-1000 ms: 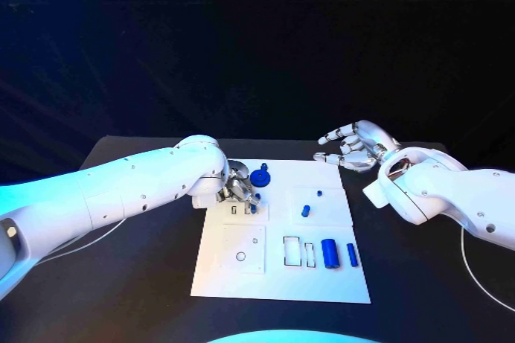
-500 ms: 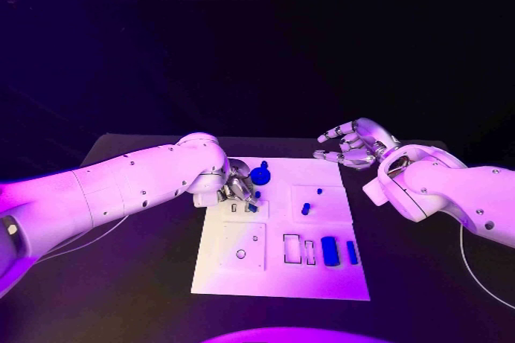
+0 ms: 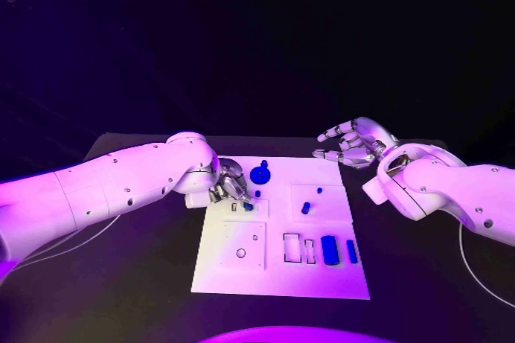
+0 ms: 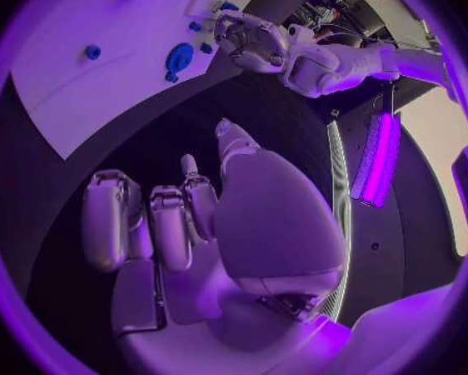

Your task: Assemble the parts on the task board

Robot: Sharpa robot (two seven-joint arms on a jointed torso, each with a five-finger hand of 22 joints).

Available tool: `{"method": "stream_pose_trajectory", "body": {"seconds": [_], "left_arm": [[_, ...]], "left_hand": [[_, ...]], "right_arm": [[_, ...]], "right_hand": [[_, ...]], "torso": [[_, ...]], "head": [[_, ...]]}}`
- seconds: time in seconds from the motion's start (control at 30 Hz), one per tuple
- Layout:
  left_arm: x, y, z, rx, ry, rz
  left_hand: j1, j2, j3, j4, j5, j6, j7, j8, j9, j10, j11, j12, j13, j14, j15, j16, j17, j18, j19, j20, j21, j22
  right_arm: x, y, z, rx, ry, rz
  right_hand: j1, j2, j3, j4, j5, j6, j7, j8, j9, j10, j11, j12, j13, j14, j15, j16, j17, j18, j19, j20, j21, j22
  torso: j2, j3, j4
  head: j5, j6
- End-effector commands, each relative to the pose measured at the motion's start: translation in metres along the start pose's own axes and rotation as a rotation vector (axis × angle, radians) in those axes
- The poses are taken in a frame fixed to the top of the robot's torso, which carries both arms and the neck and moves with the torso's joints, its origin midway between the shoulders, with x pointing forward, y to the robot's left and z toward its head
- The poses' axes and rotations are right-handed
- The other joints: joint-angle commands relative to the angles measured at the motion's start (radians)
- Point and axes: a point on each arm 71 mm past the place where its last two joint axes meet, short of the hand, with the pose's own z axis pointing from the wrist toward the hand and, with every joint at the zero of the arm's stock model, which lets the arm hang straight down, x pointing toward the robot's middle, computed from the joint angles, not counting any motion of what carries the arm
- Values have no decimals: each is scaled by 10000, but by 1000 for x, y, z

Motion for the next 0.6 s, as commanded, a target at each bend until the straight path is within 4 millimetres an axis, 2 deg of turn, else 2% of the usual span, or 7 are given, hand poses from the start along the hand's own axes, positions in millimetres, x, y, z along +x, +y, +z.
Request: {"method": "stream_pose_trajectory", "body": {"seconds": [0.03,0.27,0.6], "left_arm": [[-1,-1,-4,174,-189,-572],[-1,3,-9,119,-787,-242],[1,2,-7,-129,-1506,802]], "left_hand": [[-136,-40,1575,-1539,20,3,-43,136,1193,102,0,60,52,843,-73,54,2097,-55,18,-27,41,-14],[-310,-212,2004,-1855,17,65,-63,141,1305,203,-33,100,110,887,-105,112,2201,-59,48,-54,51,11],[-373,-304,2191,-1991,13,99,-71,132,1349,239,-43,95,109,915,-116,153,2277,-68,80,-63,67,51]], "right_arm": [[1,1,0,-90,144,-70],[0,1,-1,-104,144,-65],[1,1,-1,-127,149,-62]], "right_hand": [[3,102,16,-22,52,77,-21,65,-13,-37,-18,-54,772,911,-26,-58,2007,109,-70,11,-77,1291],[-2,103,16,-22,60,79,-22,67,-13,-40,-18,-56,770,910,-27,-58,2005,106,-65,10,-66,1297],[-2,103,16,-22,60,79,-22,67,-13,-40,-18,-56,770,910,-27,-58,2005,106,-65,10,-66,1297]], "torso": [[-11,1,6],[-8,-8,6],[20,-11,-24]], "head": [[14,-22],[54,-40],[117,-43]]}}
